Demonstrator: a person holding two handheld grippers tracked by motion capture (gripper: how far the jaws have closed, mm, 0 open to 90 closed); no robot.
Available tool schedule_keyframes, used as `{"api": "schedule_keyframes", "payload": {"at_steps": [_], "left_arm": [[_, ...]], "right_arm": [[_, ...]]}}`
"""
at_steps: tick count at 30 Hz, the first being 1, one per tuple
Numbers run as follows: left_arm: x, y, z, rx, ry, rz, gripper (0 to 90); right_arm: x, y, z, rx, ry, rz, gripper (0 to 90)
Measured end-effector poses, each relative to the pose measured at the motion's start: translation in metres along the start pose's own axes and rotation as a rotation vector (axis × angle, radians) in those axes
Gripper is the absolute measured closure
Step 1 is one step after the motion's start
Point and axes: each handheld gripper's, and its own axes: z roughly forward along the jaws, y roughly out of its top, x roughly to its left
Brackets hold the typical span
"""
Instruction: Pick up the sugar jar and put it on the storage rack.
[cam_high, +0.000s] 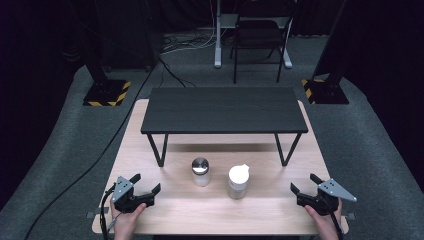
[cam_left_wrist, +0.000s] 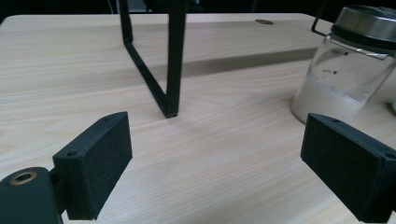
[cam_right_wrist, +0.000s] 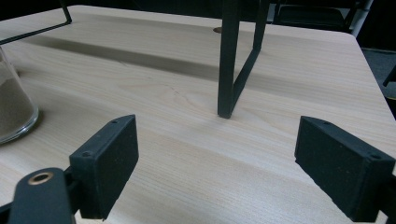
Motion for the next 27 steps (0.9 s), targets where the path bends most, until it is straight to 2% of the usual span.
{"api": "schedule_keyframes", "payload": {"at_steps": [10,16,22,27], "left_arm": [[-0.007,0.008,0.007,0.008,-0.062,0.028,8.8],[-0.019,0.019,0.015,0.037,-0.064,0.060,8.8],[-0.024,0.033,0.027,0.068,-0.112,0.064,8.9],[-0.031,0.040,0.035,0.083,-0.118,0.082,9.0]], "right_arm": [[0.000,0.000,0.002,0.008,0.005,0.007,12.7],[-0.001,0.000,0.002,0.012,0.008,0.008,12.7],[-0.001,0.000,0.003,0.014,0.011,0.006,12.7],[0.000,0.001,0.003,0.016,0.013,0.004,12.7]]}}
